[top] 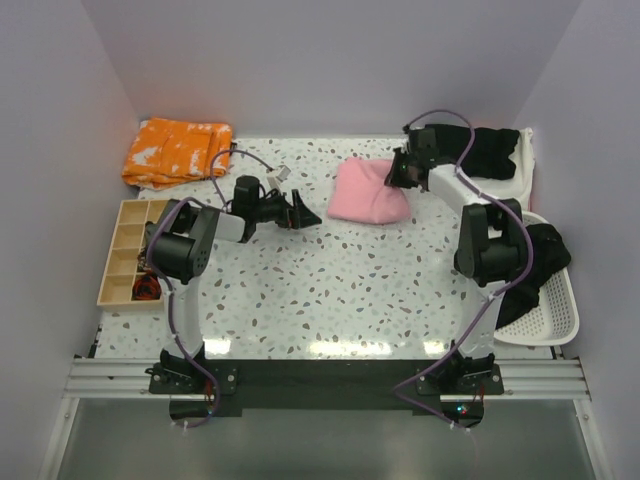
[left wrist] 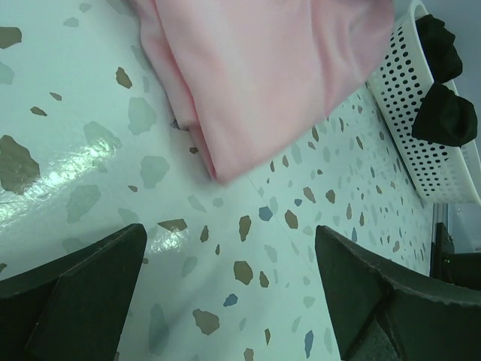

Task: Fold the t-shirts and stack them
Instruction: Put the neatly folded tshirt into the corner of the board with the right arm

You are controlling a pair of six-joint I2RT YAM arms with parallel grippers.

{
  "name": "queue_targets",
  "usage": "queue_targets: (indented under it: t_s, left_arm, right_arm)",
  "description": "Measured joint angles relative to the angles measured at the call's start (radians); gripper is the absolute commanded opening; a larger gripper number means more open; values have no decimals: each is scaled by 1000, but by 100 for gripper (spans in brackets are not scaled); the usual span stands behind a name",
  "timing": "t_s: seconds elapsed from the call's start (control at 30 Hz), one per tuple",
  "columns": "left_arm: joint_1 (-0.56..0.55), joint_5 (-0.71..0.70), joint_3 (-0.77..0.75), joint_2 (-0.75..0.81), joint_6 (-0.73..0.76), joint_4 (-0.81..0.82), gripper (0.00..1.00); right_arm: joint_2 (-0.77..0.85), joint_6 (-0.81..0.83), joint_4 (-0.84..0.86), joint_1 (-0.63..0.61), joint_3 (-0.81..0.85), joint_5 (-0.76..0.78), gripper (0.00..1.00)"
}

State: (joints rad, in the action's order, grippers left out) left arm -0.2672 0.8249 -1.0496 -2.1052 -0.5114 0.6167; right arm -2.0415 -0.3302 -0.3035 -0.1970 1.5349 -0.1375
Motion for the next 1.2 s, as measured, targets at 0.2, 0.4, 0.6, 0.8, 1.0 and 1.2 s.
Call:
queue_targets:
  t_s: [0.2,0.4,0.6,0.8,1.0,1.2]
  left_arm:
    - [2,1,0,4,0,-12,100]
    - [9,10,0,4,-5,-11,100]
    - [23,13,-14,4,-11,-15,100]
    - [27,13,-23,4,-12,-25,100]
    - [27,15,-41,2,-12,-55,100]
    - [27,23,-82,-8,-26,-59,100]
  right_arm:
    - [-2,26,13,54,182,204,0]
    - [-124,43,120,79,408,479,0]
    - [-272,195,356,65,440,832,0]
    - [-417,411,614,40,450,1048,0]
    - [-451,428,633,90,451,1049,0]
    - [-405,267,563,224,383,814,0]
